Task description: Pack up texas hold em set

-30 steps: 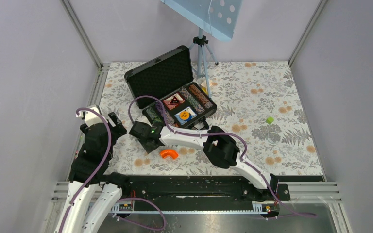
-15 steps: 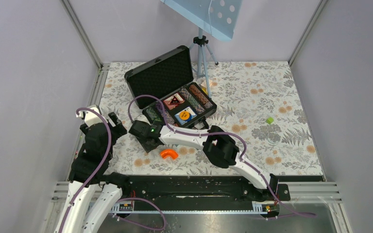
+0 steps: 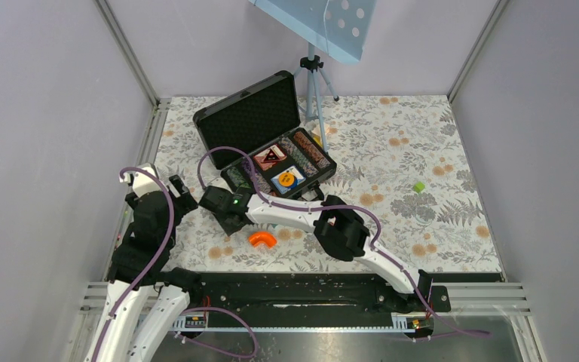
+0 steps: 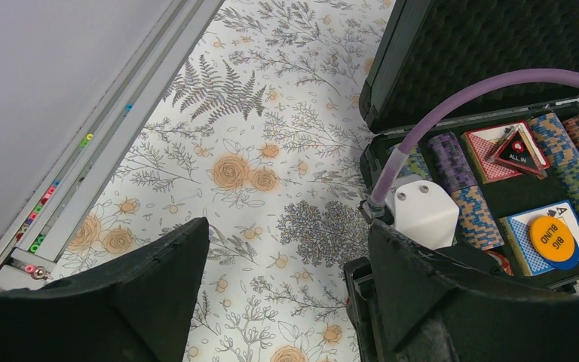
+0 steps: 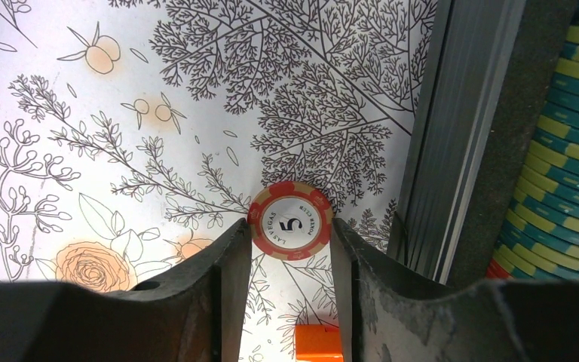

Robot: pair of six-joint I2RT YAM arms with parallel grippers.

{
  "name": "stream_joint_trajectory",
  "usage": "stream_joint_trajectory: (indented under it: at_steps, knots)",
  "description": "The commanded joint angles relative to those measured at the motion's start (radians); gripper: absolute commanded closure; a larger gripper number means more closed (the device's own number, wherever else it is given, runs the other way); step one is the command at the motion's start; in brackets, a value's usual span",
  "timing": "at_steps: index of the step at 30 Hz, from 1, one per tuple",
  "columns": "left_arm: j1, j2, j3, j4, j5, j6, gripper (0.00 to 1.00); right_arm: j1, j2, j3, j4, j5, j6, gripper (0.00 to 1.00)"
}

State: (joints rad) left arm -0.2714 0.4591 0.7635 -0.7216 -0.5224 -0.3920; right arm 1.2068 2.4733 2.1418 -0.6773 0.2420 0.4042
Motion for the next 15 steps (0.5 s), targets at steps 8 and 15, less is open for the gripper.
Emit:
stream_joint_trajectory:
  at_steps: [8, 15]
  knots:
    - [0.004, -0.01, 0.0, 0.05, -0.005, 0.007, 0.23, -0.005, -0.033, -0.051, 0.012, -0.008, -0.005, 0.55]
    - [0.003, -0.009, 0.001, 0.051, -0.002, 0.007, 0.23, -0.006, -0.118, -0.133, 0.089, -0.041, 0.029, 0.54]
